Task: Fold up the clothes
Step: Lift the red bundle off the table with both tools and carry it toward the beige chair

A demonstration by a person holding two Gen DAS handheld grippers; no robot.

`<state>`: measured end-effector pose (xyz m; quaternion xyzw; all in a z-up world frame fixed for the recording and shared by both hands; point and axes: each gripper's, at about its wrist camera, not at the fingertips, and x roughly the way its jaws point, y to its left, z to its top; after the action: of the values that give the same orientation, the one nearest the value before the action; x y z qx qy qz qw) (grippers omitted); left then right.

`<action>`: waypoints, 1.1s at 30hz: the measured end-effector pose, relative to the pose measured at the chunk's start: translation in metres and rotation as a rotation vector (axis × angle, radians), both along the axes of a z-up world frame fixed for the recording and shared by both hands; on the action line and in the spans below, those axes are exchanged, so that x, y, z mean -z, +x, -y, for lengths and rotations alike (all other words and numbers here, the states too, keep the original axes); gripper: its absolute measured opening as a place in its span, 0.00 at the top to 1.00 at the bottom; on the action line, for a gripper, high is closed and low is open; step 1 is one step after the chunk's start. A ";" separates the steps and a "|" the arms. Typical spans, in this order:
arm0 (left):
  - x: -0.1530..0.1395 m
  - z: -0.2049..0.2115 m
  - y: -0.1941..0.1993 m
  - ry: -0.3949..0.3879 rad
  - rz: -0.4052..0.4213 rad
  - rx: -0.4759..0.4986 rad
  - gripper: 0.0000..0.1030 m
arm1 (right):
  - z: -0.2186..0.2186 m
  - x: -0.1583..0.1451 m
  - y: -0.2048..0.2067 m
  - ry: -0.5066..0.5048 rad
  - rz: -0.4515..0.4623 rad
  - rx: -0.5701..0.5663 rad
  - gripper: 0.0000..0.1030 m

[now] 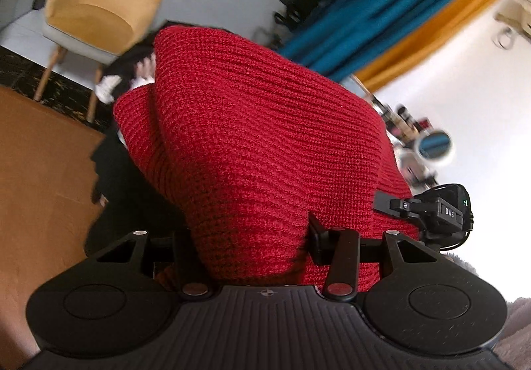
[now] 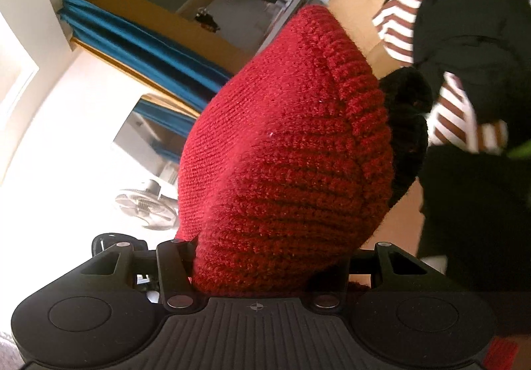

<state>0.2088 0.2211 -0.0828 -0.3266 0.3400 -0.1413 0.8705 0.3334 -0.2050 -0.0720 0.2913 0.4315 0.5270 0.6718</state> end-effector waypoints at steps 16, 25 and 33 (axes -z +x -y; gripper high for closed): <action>0.044 -0.214 0.160 -0.024 -0.056 0.034 0.54 | -0.210 0.021 0.120 -0.068 -0.017 0.058 0.55; 0.040 -0.341 0.265 0.041 -0.079 0.125 0.54 | -0.349 0.031 0.200 -0.048 -0.084 0.151 0.55; 0.070 -0.412 0.384 0.030 -0.101 0.129 0.54 | -0.431 0.061 0.325 -0.059 -0.111 0.170 0.55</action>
<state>0.5932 0.6335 -0.1530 -0.2977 0.4060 -0.1756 0.8460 0.6587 0.2265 -0.1328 0.3354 0.4571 0.4384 0.6974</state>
